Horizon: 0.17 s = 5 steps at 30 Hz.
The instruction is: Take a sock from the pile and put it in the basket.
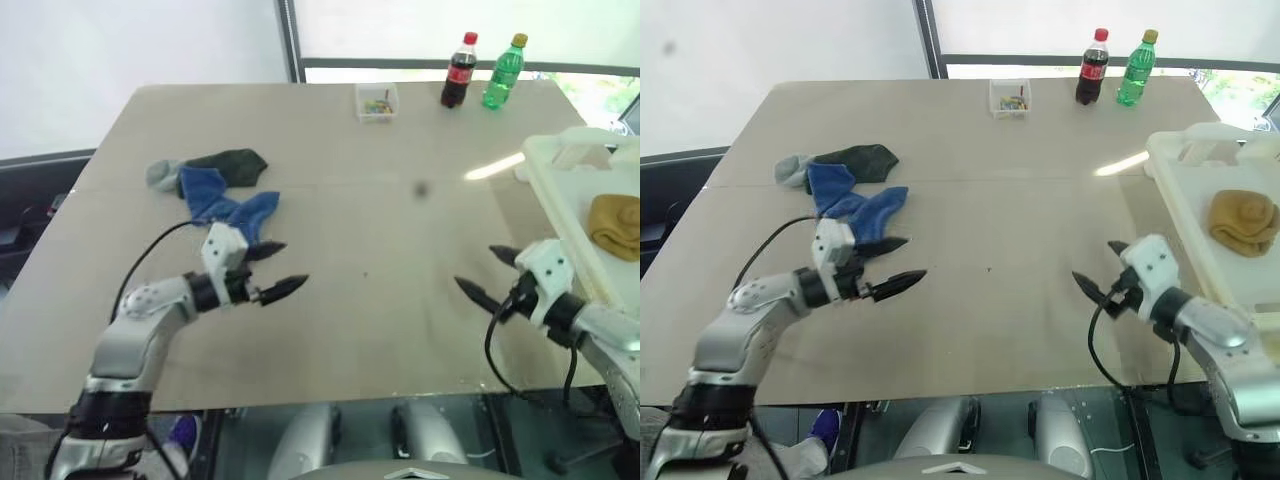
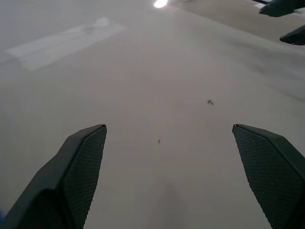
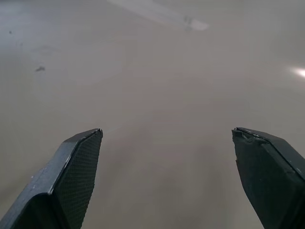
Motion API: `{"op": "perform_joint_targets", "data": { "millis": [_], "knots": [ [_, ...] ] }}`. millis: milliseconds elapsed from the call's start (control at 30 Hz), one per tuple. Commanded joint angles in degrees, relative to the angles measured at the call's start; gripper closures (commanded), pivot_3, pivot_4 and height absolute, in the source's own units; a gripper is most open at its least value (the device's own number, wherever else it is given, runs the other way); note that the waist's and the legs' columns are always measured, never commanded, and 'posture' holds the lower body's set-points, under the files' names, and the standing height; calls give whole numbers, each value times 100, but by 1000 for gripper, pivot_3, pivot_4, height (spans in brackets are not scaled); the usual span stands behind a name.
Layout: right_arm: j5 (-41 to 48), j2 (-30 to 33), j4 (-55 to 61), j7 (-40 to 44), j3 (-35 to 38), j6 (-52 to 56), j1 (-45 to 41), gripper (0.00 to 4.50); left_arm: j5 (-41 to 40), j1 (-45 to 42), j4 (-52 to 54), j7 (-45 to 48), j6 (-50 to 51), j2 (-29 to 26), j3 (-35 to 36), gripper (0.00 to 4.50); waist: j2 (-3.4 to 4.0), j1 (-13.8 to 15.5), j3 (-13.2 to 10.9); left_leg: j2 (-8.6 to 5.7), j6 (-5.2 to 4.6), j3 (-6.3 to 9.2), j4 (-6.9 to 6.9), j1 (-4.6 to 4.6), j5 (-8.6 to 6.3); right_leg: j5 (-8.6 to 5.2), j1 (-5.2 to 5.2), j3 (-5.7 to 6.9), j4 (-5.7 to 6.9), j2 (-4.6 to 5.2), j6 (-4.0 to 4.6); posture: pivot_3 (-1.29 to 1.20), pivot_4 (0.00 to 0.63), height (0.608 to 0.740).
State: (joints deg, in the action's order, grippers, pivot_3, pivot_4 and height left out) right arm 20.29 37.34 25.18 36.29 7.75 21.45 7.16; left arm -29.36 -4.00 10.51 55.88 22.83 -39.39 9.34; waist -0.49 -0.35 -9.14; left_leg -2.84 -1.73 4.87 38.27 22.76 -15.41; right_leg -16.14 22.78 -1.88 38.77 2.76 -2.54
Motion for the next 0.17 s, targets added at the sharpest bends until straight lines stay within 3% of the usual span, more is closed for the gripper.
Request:
{"op": "perform_joint_targets", "data": {
  "millis": [33,167],
  "knots": [
    [-99,29,38,199,163,-474,212,13,-336,452,640,67,145,-246,570,0,3,-1,-2,0,-3,0,-1,-2,-2,0,0,1,1,0,0,0,150,740],
    [-35,-87,5,178,290,-589,353,13,-633,918,1087,-48,373,-336,1001,0,4,-2,-2,4,-4,1,-1,-16,-3,0,-9,2,8,2,1,0,150,740]
  ]
}}
